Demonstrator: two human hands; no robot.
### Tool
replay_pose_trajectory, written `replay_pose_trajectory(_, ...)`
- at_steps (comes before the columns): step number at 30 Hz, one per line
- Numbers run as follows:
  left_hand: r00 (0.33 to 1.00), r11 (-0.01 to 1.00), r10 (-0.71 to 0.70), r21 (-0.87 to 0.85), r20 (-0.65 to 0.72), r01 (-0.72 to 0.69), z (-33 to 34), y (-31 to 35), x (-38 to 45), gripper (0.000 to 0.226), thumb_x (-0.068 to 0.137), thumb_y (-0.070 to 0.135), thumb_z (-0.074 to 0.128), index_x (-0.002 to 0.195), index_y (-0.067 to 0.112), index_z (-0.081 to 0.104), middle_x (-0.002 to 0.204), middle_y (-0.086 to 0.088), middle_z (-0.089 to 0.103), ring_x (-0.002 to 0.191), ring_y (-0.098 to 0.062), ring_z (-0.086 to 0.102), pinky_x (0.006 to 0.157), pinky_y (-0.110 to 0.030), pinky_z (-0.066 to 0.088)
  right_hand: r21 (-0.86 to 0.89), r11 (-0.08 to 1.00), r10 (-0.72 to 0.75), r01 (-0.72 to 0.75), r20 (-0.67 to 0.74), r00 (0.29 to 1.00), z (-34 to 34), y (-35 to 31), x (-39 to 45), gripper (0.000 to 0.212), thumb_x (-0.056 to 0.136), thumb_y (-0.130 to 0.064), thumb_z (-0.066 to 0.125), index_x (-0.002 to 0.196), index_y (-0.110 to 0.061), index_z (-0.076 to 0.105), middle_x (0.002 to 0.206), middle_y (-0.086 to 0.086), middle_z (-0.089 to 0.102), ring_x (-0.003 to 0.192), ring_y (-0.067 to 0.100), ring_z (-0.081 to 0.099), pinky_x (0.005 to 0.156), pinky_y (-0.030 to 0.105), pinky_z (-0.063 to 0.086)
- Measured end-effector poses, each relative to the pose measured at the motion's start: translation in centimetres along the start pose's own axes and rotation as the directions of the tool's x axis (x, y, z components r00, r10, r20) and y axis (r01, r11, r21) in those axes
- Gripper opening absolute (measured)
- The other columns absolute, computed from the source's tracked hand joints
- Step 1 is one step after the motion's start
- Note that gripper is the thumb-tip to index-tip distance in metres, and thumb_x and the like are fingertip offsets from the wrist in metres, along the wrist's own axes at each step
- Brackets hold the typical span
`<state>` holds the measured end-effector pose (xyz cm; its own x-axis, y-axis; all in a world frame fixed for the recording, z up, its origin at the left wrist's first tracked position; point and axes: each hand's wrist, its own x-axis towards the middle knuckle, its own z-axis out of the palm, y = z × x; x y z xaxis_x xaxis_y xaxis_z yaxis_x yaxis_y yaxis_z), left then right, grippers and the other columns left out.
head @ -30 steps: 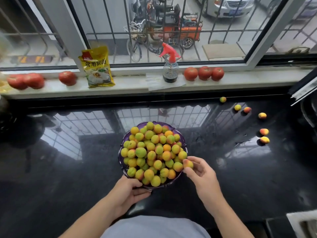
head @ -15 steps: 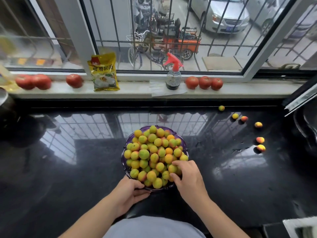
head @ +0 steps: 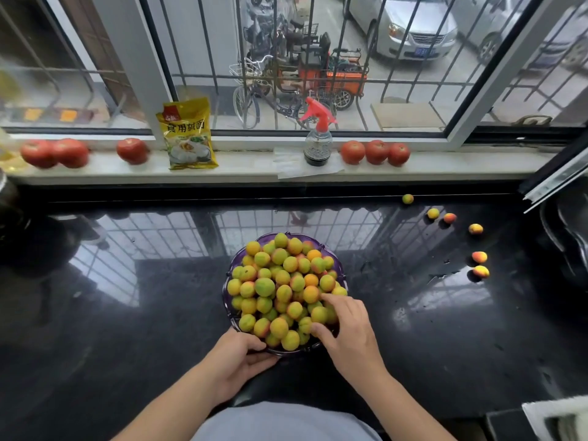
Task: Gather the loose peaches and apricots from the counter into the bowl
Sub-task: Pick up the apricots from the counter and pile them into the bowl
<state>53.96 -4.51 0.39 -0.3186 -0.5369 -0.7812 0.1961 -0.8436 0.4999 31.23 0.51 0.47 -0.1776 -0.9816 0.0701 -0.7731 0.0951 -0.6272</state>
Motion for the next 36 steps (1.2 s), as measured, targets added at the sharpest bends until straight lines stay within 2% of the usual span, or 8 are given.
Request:
replay_pose_trajectory(3, 1.0, 0.997, -0.008, -0.078, 0.004, 0.008, 0.4, 0.0, 0.0, 0.067, 0.089, -0.02, 0.035, 0.145, 0.015, 0.047, 0.127, -0.025, 0.07, 0.105, -0.046, 0.073, 0.08, -0.05, 0.064, 0.154, 0.975, 0.175, -0.159, -0.098, 0.98, -0.9, 1.1, -0.4, 0.04, 0.092, -0.034, 0.071, 0.13, -0.028, 0.059, 0.116, -0.017, 0.055, 0.113, 0.004, 0.049, 0.095, 0.023, 0.042)
replay_pose_trajectory(7, 1.0, 0.993, -0.005, -0.118, -0.002, 0.004, 1.4, 0.0, 0.2, 0.073, 0.088, -0.021, 0.034, 0.148, 0.018, 0.043, 0.132, -0.024, 0.066, 0.105, -0.047, 0.073, 0.085, -0.054, 0.063, 0.259, 0.897, 0.402, -0.359, -0.134, 0.906, -1.7, 3.8, -0.8, 0.033, 0.098, -0.024, 0.062, 0.131, -0.023, 0.059, 0.116, -0.013, 0.054, 0.107, -0.001, 0.053, 0.093, 0.031, 0.048)
replay_pose_trajectory(11, 1.0, 0.991, -0.015, -0.133, -0.012, 0.013, 3.7, -0.2, 0.8, 0.074, 0.088, -0.021, 0.035, 0.149, 0.019, 0.043, 0.132, -0.023, 0.067, 0.105, -0.045, 0.073, 0.078, -0.049, 0.065, 0.264, 0.854, 0.492, -0.448, -0.132, 0.86, -2.6, 7.0, -0.6, 0.033, 0.099, -0.014, 0.057, 0.132, -0.017, 0.06, 0.116, -0.007, 0.054, 0.099, -0.001, 0.055, 0.087, 0.025, 0.042)
replay_pose_trajectory(18, 0.998, 0.987, -0.057, -0.155, -0.037, 0.051, 8.3, -0.2, 2.7, 0.065, 0.088, -0.021, 0.035, 0.148, 0.003, 0.044, 0.129, -0.026, 0.068, 0.103, -0.046, 0.074, 0.076, -0.05, 0.065, 0.121, 0.784, 0.62, -0.609, -0.15, 0.77, -8.8, 15.9, 3.0, 0.039, 0.099, -0.013, 0.05, 0.137, -0.021, 0.053, 0.138, -0.002, 0.041, 0.108, 0.02, 0.056, 0.086, 0.035, 0.044)
replay_pose_trajectory(22, 0.996, 0.986, -0.045, -0.166, -0.076, 0.031, 9.8, -0.4, 3.0, 0.06, 0.09, -0.02, 0.034, 0.146, -0.002, 0.044, 0.127, -0.027, 0.068, 0.1, -0.045, 0.074, 0.068, -0.045, 0.065, -0.108, 0.75, 0.615, -0.652, -0.249, 0.749, -13.4, 22.3, 6.5, 0.048, 0.093, -0.009, 0.051, 0.139, -0.022, 0.053, 0.153, 0.005, 0.026, 0.134, 0.034, 0.035, 0.102, 0.046, 0.042)
replay_pose_trajectory(26, 0.993, 0.992, -0.035, -0.121, -0.116, 0.021, 10.0, -0.6, 2.9, 0.059, 0.09, -0.018, 0.034, 0.147, -0.002, 0.043, 0.125, -0.027, 0.07, 0.104, -0.045, 0.074, 0.071, -0.045, 0.066, -0.223, 0.71, 0.637, -0.668, -0.201, 0.744, -16.2, 26.3, 9.9, 0.055, 0.093, -0.008, 0.051, 0.145, -0.025, 0.048, 0.161, 0.004, 0.009, 0.139, 0.037, 0.022, 0.115, 0.049, 0.032)
replay_pose_trajectory(32, 0.993, 0.997, -0.043, -0.065, -0.111, 0.036, 10.0, -0.5, 2.9, 0.053, 0.09, -0.018, 0.034, 0.141, -0.009, 0.046, 0.123, -0.031, 0.07, 0.106, -0.046, 0.073, 0.075, -0.046, 0.066, -0.268, 0.704, 0.621, -0.658, -0.217, 0.753, -15.5, 29.8, 9.8, 0.045, 0.093, -0.002, 0.048, 0.136, -0.012, 0.055, 0.141, 0.015, 0.035, 0.125, 0.039, 0.035, 0.109, 0.046, 0.034)
replay_pose_trajectory(36, 0.992, 0.996, -0.084, -0.012, -0.098, 0.083, 9.3, -0.2, 3.0, 0.047, 0.092, -0.016, 0.037, 0.137, -0.011, 0.049, 0.122, -0.032, 0.07, 0.108, -0.044, 0.072, 0.082, -0.045, 0.064, 0.04, 0.746, 0.646, -0.664, -0.282, 0.709, -13.5, 25.7, 7.8, 0.034, 0.092, 0.0, 0.049, 0.121, -0.013, 0.061, 0.123, 0.011, 0.045, 0.107, 0.035, 0.05, 0.092, 0.041, 0.043)
